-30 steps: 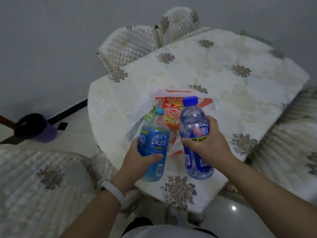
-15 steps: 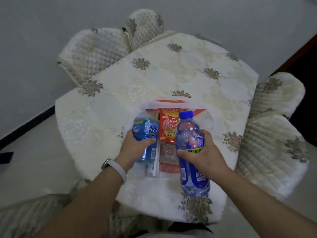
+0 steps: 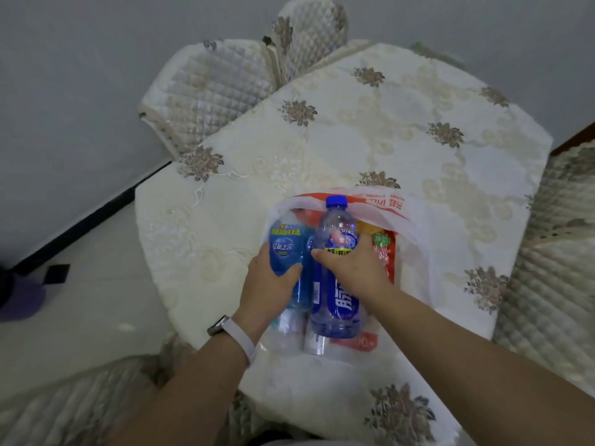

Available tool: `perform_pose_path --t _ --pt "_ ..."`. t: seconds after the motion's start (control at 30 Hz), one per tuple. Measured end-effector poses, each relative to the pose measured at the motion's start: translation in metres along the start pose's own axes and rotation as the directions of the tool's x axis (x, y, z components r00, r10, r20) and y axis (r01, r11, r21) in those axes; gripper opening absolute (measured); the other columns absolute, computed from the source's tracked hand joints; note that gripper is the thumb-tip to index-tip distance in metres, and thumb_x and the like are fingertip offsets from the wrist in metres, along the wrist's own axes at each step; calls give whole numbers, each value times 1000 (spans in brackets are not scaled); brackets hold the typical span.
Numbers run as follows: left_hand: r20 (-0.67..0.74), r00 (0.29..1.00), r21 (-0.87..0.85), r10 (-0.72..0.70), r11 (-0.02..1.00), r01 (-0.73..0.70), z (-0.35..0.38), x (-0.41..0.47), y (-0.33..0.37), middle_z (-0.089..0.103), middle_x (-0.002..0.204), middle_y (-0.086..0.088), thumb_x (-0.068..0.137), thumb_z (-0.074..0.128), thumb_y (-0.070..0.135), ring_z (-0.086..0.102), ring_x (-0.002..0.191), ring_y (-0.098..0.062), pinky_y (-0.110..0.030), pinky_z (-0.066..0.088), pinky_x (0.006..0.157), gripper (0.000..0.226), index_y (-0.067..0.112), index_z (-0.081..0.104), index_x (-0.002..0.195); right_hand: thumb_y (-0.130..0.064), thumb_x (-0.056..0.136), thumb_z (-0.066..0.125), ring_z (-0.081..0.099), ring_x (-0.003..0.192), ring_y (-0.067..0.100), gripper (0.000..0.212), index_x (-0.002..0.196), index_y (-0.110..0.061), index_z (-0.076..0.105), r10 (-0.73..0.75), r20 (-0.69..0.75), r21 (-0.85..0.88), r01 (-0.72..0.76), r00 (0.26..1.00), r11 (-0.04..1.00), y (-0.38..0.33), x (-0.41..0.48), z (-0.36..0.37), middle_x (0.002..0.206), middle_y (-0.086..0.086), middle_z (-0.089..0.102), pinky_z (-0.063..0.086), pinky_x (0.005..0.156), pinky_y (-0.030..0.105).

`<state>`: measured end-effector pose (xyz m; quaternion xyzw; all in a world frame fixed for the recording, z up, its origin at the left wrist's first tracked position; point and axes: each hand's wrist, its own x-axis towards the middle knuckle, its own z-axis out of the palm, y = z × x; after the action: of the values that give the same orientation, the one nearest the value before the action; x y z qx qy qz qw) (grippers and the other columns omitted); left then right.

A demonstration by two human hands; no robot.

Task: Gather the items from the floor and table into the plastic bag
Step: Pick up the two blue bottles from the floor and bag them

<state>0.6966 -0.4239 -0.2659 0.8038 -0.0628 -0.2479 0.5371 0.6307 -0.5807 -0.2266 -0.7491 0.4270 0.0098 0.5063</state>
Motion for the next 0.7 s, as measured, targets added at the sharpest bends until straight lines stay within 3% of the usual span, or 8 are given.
perform_pose_path --t 0.07,0.1,0.2,0.27,0.53,0.7 --pt "-3 1000 7 -3 1000 3 2 -1 -1 69 105 10 84 69 17 68 81 1 -23 57 68 38 47 56 104 -58 59 82 67 82 19 79 117 -29 37 36 -16 -32 -36 999 999 2 10 -5 99 -6 63 58 80 45" --pt "-8 1000 33 0 999 0 4 -2 -2 66 108 12 84 69 17 66 85 1 -23 57 73 42 48 55 109 -59 60 81 67 82 19 78 116 -29 37 44 -25 -48 -45 999 998 6 14 -10 98 -6 63 58 80 45" --pt "1 997 176 73 982 -72 19 -8 -3 53 125 14 84 72 25 54 114 -10 -31 46 99 64 27 45 142 -65 58 78 68 84 17 75 115 -32 43 36 -78 -36 -39 996 999 20 22 -26 102 -8 66 58 82 44" --pt "4 995 236 101 967 -99 30 -8 -1 52 134 4 84 72 30 50 122 -16 -36 44 104 69 22 41 146 -65 62 77 68 86 16 75 120 -30 44 30 -83 -51 -35 996 998 27 24 -35 106 -7 67 57 82 43" --pt "51 998 156 47 986 -54 36 -3 3 53 134 6 87 70 40 58 114 -10 -38 53 96 67 28 41 146 -83 60 56 63 100 22 94 134 -27 37 -29 -96 -359 -7 995 933 38 19 -53 117 -4 63 53 85 43" --pt "-47 989 241 137 963 -122 19 -6 0 56 118 6 96 58 31 58 111 -18 -44 54 93 40 20 54 135 -83 73 51 52 121 27 93 141 -23 33 -88 -67 -497 44 994 867 44 14 -60 141 6 44 51 92 43"
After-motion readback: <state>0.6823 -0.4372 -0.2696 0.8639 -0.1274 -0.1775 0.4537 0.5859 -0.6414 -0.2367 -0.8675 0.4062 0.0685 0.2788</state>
